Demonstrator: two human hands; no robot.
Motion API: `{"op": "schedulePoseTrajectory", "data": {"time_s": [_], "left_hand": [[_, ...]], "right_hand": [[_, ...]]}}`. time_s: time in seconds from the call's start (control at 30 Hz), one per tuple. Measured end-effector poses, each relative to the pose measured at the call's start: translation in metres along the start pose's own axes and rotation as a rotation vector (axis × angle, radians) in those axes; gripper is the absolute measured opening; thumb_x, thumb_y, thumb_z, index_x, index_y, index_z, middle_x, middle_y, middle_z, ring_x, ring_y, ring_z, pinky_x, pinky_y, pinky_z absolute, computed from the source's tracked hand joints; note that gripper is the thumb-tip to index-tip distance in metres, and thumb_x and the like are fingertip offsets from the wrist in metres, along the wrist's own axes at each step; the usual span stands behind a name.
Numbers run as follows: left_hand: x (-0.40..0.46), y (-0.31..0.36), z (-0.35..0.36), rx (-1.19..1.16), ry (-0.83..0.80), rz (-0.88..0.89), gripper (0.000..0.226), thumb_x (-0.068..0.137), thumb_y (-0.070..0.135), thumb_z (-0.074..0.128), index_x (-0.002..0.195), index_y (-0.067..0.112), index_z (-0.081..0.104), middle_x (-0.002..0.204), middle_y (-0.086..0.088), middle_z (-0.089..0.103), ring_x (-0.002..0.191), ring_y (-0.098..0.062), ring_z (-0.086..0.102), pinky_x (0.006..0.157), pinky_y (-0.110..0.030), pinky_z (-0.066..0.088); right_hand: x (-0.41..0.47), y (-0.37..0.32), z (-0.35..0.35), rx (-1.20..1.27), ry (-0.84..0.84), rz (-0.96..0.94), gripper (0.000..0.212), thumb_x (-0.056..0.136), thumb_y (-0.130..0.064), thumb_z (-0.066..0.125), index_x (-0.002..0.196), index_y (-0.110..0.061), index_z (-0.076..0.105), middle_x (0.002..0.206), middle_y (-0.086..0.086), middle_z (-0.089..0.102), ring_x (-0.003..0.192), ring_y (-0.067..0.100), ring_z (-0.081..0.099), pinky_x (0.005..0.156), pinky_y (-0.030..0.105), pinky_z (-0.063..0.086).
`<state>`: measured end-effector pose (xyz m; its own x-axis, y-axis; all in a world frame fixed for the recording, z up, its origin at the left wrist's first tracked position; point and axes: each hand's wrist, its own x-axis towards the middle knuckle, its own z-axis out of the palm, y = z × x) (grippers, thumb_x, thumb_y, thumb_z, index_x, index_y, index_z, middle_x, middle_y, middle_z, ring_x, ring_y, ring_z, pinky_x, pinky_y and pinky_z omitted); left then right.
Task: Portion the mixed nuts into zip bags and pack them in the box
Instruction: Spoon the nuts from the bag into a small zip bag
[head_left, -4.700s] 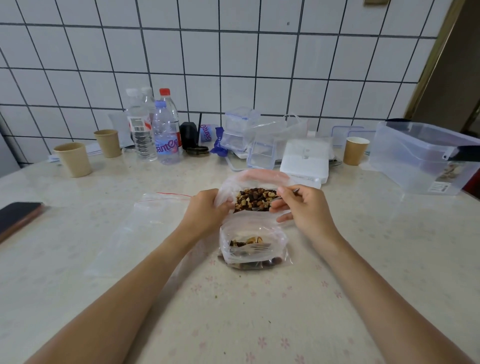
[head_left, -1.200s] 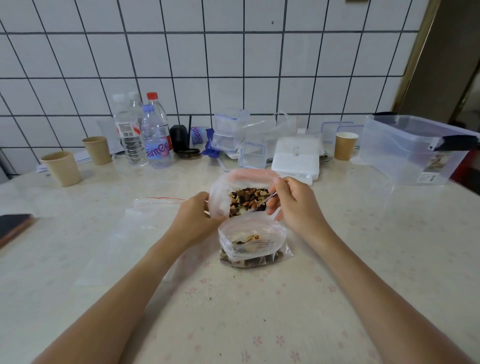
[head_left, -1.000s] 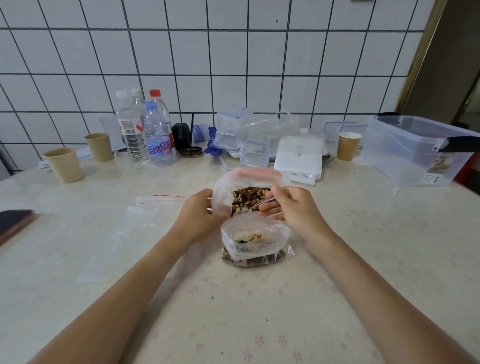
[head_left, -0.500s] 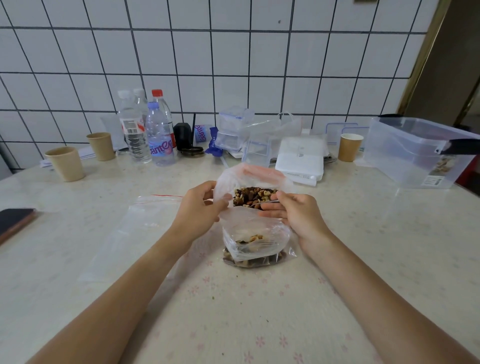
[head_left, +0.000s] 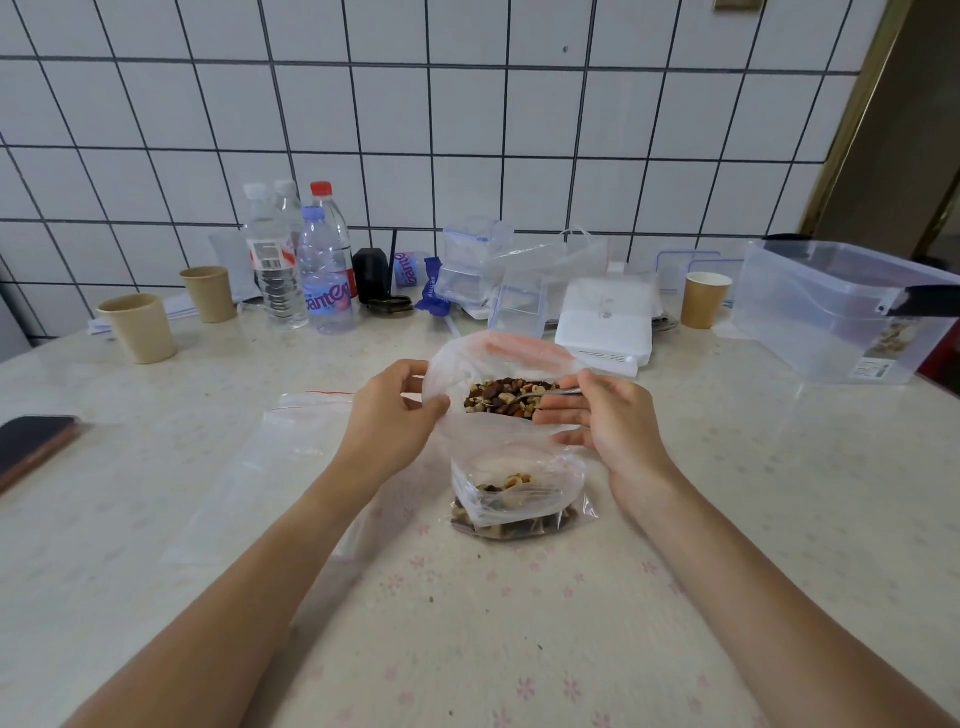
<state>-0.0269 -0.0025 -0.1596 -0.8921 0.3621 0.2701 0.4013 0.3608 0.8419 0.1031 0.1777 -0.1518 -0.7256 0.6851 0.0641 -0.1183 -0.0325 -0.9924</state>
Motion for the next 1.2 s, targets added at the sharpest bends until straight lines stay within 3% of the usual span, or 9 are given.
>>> {"op": "schedulePoseTrajectory", "data": {"time_s": [0.13,0.27,0.33,0.43,0.53,0.67,0.8,1.03,1.2], "left_hand": [[-0.003,0.004,-0.008,0.051,0.071,0.07,0.048,0.087,0.038,0.082,0.127,0.023,0.061,0.113,0.009,0.066,0.092,-0.001,0.064,0.07,-0.014,0.044],[-0.007,0.013,-0.016,0.133,0.15,0.179,0.034,0.082,0.046,0.083,0.102,0.026,0.065,0.099,0.009,0.065,0.086,-0.005,0.063,0.07,-0.017,0.044],[-0.008,0.019,-0.02,0.156,0.072,0.177,0.025,0.084,0.05,0.08,0.087,0.029,0.067,0.081,0.011,0.069,0.074,-0.007,0.066,0.065,-0.021,0.047],[-0.013,0.025,-0.021,0.206,-0.182,0.106,0.032,0.085,0.061,0.071,0.077,0.03,0.07,0.068,0.011,0.073,0.06,-0.007,0.069,0.06,-0.024,0.048],[-0.019,0.025,-0.019,0.29,-0.396,0.074,0.039,0.088,0.067,0.063,0.082,0.03,0.073,0.068,0.01,0.074,0.059,-0.002,0.069,0.06,-0.024,0.046],[-0.023,0.027,-0.021,0.227,-0.55,0.069,0.034,0.089,0.061,0.068,0.093,0.029,0.077,0.083,0.008,0.077,0.061,-0.005,0.07,0.053,-0.021,0.05],[-0.023,0.03,-0.021,0.105,-0.581,0.11,0.016,0.092,0.041,0.074,0.095,0.027,0.08,0.077,0.011,0.072,0.056,-0.007,0.064,0.048,-0.021,0.05],[-0.022,0.034,-0.027,-0.024,-0.674,0.176,0.015,0.091,0.035,0.072,0.1,0.026,0.081,0.097,-0.01,0.072,0.069,-0.017,0.059,0.055,-0.028,0.052],[-0.018,0.03,-0.031,-0.004,-0.672,0.18,0.026,0.082,0.046,0.071,0.098,0.029,0.081,0.101,-0.01,0.074,0.073,-0.022,0.062,0.054,-0.025,0.052]], "right_hand": [[0.001,-0.007,-0.003,0.037,0.017,-0.04,0.034,0.11,-0.021,0.044,0.092,-0.004,0.067,0.076,0.012,0.078,0.071,0.029,0.077,0.048,0.032,0.057],[0.004,-0.014,-0.01,0.054,0.026,-0.073,0.036,0.11,-0.024,0.042,0.093,-0.005,0.067,0.077,0.015,0.077,0.071,0.031,0.077,0.047,0.031,0.056],[0.007,-0.018,-0.014,0.074,0.02,-0.086,0.037,0.11,-0.026,0.041,0.093,-0.005,0.067,0.077,0.016,0.077,0.07,0.032,0.077,0.046,0.03,0.056],[0.011,-0.024,-0.021,0.111,0.005,-0.105,0.04,0.11,-0.027,0.04,0.088,-0.005,0.064,0.067,0.015,0.073,0.061,0.032,0.075,0.043,0.03,0.053],[0.014,-0.029,-0.029,0.102,-0.026,-0.112,0.04,0.11,-0.029,0.04,0.084,-0.007,0.061,0.06,0.014,0.069,0.056,0.034,0.072,0.043,0.029,0.052],[0.013,-0.033,-0.034,0.029,-0.099,-0.109,0.041,0.108,-0.028,0.042,0.078,-0.009,0.06,0.055,0.012,0.062,0.053,0.035,0.068,0.047,0.031,0.051],[0.004,-0.037,-0.029,-0.088,-0.176,-0.187,0.04,0.108,-0.026,0.045,0.074,-0.008,0.058,0.052,0.012,0.058,0.046,0.032,0.063,0.048,0.033,0.051],[-0.026,-0.045,-0.014,-0.273,-0.376,-0.591,0.041,0.109,-0.027,0.043,0.074,-0.012,0.057,0.062,0.006,0.058,0.053,0.021,0.059,0.057,0.031,0.052],[-0.036,-0.046,-0.009,-0.32,-0.411,-0.691,0.037,0.109,-0.024,0.042,0.076,-0.021,0.058,0.067,-0.006,0.058,0.056,0.017,0.058,0.06,0.023,0.05]]}}
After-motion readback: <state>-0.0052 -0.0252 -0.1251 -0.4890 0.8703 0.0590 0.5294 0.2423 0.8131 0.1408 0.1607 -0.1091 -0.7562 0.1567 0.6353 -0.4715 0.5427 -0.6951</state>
